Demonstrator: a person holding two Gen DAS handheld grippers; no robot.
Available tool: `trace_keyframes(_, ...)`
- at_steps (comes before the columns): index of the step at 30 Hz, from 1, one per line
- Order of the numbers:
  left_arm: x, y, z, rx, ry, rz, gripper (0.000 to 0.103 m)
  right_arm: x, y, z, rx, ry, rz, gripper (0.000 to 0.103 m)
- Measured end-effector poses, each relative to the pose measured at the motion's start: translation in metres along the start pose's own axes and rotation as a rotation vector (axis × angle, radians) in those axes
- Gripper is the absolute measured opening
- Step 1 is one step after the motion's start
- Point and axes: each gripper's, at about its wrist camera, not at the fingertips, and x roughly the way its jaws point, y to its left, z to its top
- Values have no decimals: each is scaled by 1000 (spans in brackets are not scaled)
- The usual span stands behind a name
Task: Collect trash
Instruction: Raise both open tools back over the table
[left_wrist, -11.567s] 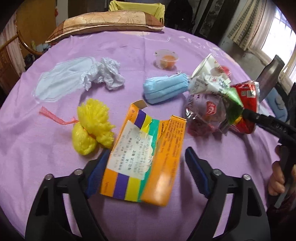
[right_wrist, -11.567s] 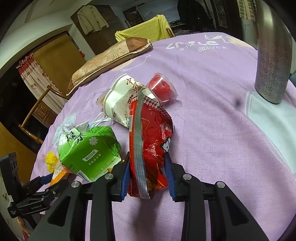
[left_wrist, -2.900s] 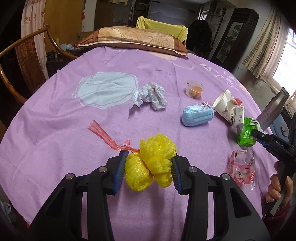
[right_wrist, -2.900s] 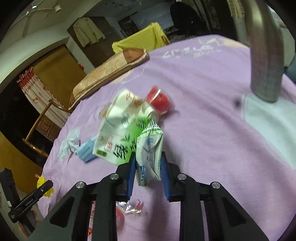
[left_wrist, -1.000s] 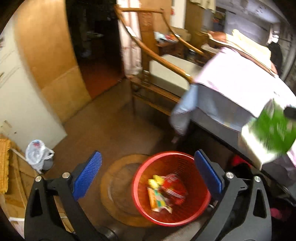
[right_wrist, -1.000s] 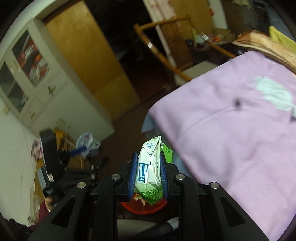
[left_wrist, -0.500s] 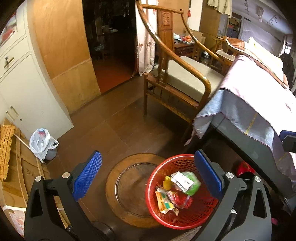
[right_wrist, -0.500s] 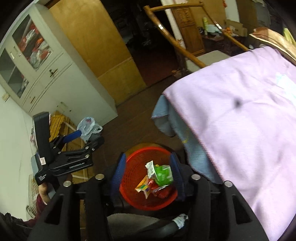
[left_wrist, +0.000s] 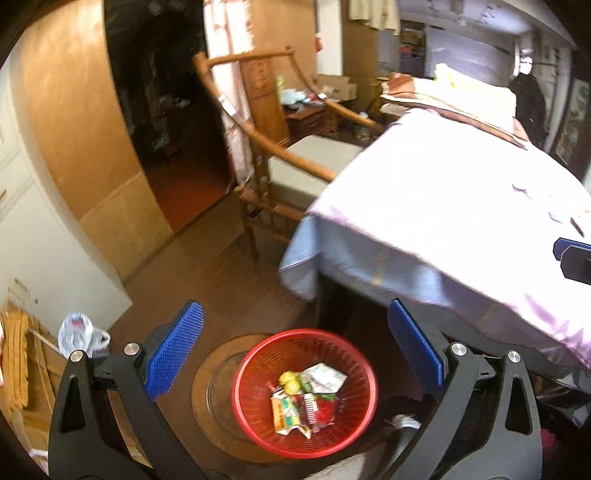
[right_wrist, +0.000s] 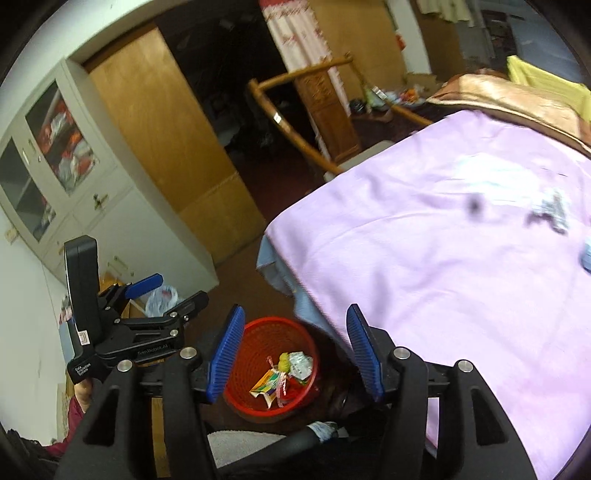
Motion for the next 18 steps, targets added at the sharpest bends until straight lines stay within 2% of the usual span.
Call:
trace_keyframes(3,-15,-32,5,46,-24,-29,96,-32,-21,-9,35,-68,-16,60)
trace_keyframes(5,-23,-55,9,73,-38,-52,96,-52,-33,-15,59,-115,-31,65)
trace_keyframes(10,-37,-121,11,157,-56,-120,96,-112,-86,-39,147,-240,-90,70)
trace_keyframes(18,-22,-235,19,301,-20,-273,96,-174,-196,-77,350,-352,-264,73)
